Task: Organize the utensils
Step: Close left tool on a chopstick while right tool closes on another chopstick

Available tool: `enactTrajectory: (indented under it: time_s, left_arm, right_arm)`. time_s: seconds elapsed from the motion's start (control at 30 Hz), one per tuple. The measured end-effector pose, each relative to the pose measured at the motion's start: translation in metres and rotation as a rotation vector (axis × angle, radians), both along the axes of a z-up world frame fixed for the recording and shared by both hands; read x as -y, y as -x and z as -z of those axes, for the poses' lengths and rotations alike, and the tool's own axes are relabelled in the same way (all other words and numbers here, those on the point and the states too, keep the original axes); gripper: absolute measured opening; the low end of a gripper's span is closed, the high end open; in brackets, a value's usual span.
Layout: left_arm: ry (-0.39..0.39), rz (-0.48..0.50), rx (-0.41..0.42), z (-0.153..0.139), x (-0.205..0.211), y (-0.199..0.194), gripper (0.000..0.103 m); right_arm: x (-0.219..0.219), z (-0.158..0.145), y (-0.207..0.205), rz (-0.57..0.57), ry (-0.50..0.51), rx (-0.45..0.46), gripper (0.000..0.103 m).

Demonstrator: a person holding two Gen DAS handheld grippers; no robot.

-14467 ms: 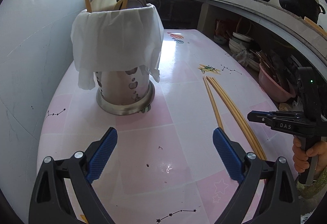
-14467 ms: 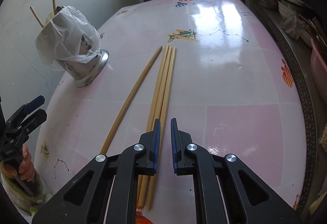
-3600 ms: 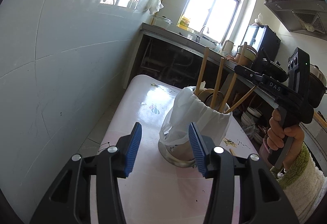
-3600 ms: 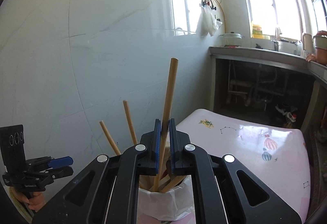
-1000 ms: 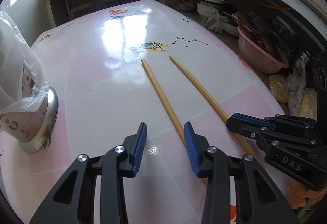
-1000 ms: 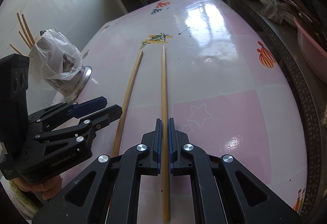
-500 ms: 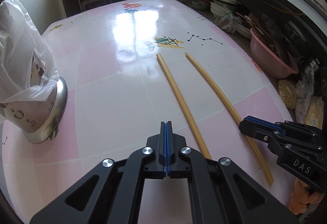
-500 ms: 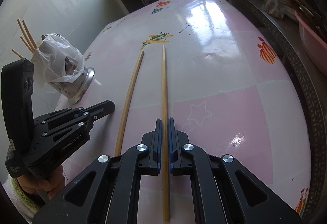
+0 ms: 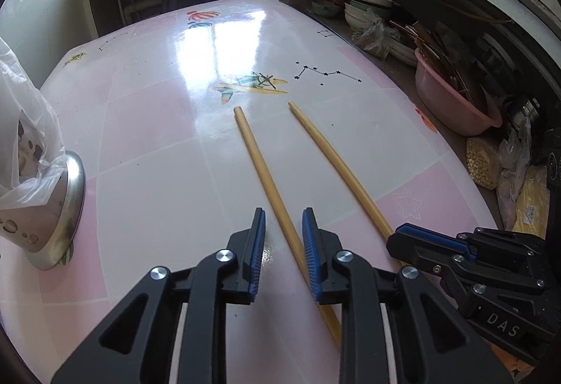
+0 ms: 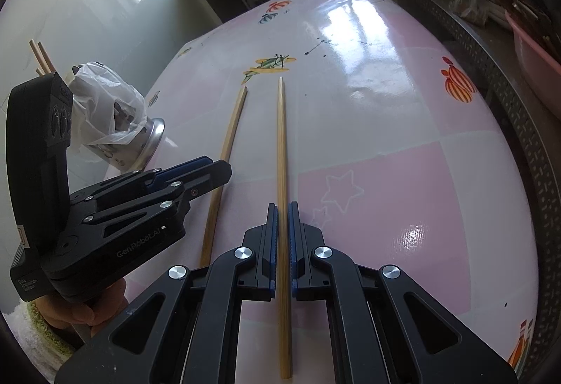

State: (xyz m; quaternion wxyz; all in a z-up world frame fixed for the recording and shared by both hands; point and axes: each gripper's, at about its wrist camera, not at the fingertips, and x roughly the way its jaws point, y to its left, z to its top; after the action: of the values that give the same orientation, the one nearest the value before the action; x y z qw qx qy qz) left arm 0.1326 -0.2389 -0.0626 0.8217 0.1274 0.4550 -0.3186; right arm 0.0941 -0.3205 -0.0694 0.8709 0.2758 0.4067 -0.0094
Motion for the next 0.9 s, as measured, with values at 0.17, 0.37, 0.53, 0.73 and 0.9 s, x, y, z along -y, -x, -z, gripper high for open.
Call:
enactTrajectory:
  time_s: [0.17, 0.37, 0.53, 0.73, 0.9]
  left_arm:
    - [-0.028, -0.033, 0.027, 0.001, -0.004, -0.003, 0.01]
    - [-0.025, -0.094, -0.008, 0.001, -0.028, -0.01, 0.007]
    - [-0.04, -0.147, -0.024, -0.001, -0.059, -0.003, 0.006]
    - [-0.051, -0.233, -0.061, -0.002, -0.112, 0.009, 0.006]
    - [-0.052, -0.301, -0.093, -0.002, -0.152, 0.019, 0.006]
  right_arm:
    - [-0.001, 0.0, 0.0, -0.002, 0.004, -0.001, 0.004]
    - [-0.009, -0.001, -0.001, -0.023, 0.007, -0.013, 0.004]
    - [-0.025, -0.002, -0.002, -0.076, 0.018, -0.026, 0.004]
    - [-0.048, -0.005, -0.001, -0.147, 0.041, -0.049, 0.004]
    - [-0.058, -0.007, 0.004, -0.179, 0.05, -0.072, 0.004]
